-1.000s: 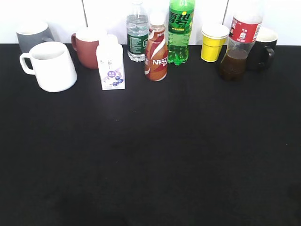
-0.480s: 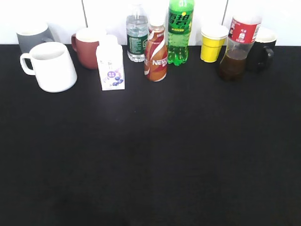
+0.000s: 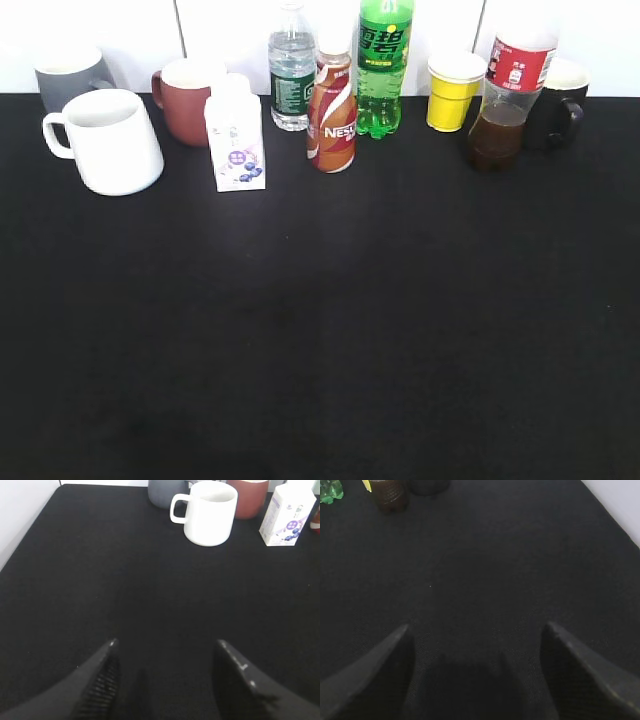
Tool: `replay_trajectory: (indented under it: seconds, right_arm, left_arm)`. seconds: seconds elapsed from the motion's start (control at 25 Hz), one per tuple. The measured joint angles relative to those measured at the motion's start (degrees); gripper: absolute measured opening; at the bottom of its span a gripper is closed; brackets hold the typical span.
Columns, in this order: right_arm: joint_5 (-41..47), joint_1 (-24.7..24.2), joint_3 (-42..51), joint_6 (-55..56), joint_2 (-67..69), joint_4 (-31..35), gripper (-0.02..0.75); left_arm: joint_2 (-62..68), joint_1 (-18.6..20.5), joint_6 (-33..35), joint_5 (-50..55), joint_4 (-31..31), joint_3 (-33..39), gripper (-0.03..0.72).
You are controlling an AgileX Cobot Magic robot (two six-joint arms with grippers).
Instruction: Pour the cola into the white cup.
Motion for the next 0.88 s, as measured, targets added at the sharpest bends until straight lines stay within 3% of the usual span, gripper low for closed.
replay_trajectory:
  seconds: [0.24, 0.64, 0.88]
  right_arm:
    - [0.0, 0.0, 0.0, -4.11, 0.0, 2.46, 0.593]
    - [-0.05, 0.0, 0.0, -4.21, 0.0, 2.46, 0.592]
    - [-0.05, 0.0, 0.0, -4.22, 0.0, 2.46, 0.592]
  left_arm:
    - [0.0, 0.0, 0.0, 0.0, 0.0, 0.0, 0.398]
    - [0.0, 0.0, 0.0, 0.0, 0.0, 0.0, 0.245]
    - [0.0, 0.0, 0.0, 0.0, 0.0, 0.0, 0.238]
